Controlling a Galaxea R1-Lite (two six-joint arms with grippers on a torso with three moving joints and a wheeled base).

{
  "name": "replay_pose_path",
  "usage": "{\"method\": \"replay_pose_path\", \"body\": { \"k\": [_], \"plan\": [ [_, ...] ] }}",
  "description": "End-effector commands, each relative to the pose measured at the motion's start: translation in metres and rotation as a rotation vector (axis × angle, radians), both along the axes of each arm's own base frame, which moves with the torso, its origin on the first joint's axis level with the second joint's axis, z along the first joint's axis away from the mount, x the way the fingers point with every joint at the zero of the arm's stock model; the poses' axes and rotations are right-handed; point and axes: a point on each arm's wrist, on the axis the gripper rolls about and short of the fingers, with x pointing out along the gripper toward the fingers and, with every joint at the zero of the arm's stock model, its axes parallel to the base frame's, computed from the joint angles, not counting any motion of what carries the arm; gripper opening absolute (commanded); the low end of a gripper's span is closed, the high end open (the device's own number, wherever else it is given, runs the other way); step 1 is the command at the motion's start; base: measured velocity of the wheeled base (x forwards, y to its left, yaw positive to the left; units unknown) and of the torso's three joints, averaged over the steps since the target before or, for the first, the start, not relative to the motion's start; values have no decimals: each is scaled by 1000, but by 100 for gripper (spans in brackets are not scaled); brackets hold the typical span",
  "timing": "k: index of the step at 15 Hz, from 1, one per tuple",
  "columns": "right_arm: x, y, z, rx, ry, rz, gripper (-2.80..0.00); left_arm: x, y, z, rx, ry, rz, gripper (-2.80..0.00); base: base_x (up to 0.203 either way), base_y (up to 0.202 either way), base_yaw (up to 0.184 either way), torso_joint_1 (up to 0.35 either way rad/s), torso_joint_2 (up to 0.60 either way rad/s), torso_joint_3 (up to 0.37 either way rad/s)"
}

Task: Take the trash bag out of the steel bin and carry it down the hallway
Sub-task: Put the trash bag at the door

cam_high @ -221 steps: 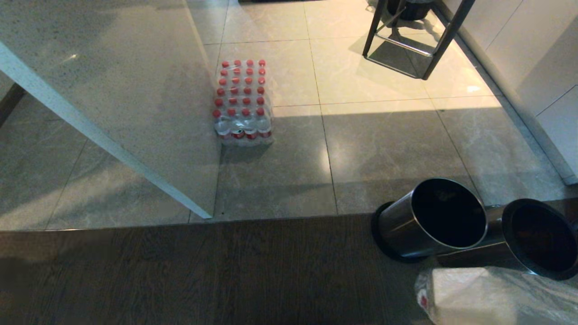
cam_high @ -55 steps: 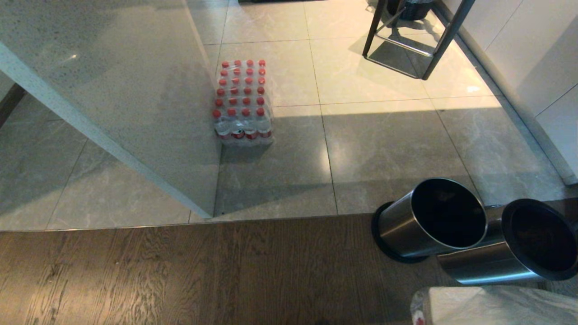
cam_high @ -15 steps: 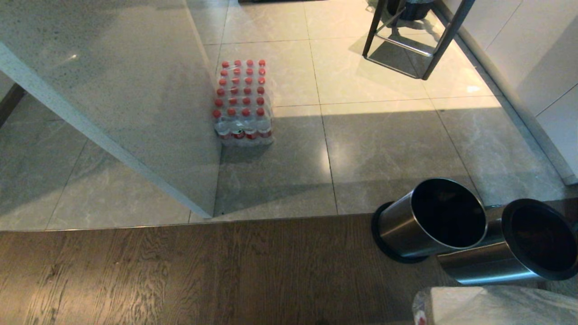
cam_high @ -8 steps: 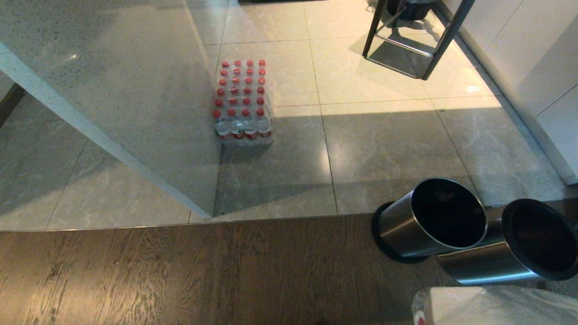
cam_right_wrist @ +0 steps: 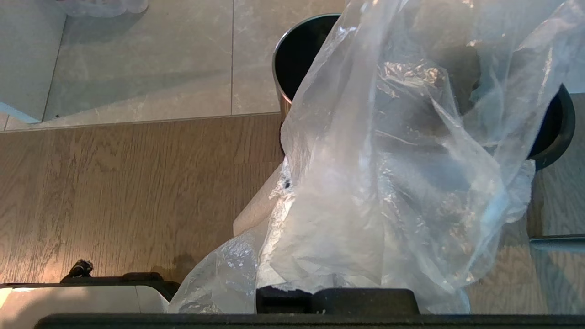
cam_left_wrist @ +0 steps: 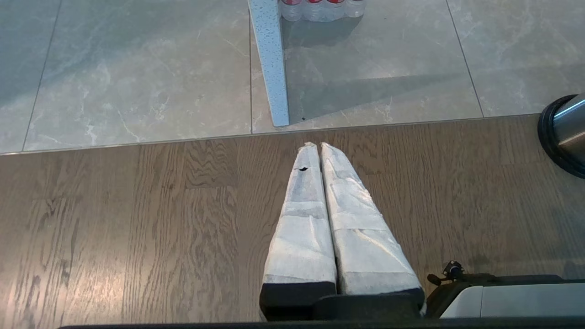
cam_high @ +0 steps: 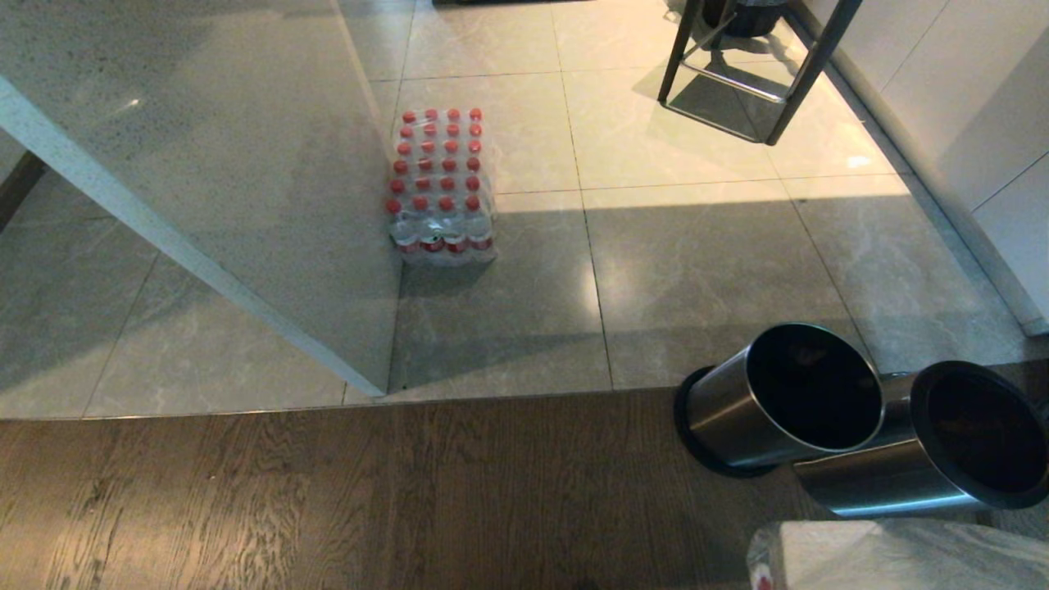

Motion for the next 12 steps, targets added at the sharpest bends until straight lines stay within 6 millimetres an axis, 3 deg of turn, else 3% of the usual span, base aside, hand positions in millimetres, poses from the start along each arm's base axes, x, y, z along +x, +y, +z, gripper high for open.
{"method": "replay_pose_path", "body": {
  "k": [1,12],
  "plan": [
    [0,0,0,-2,3,0,-280,0,0,0,0,0,0,-280,0,0,0,0,0,0],
    [0,0,0,1,3,0,-280,0,0,0,0,0,0,-280,0,0,0,0,0,0]
  ]
}}
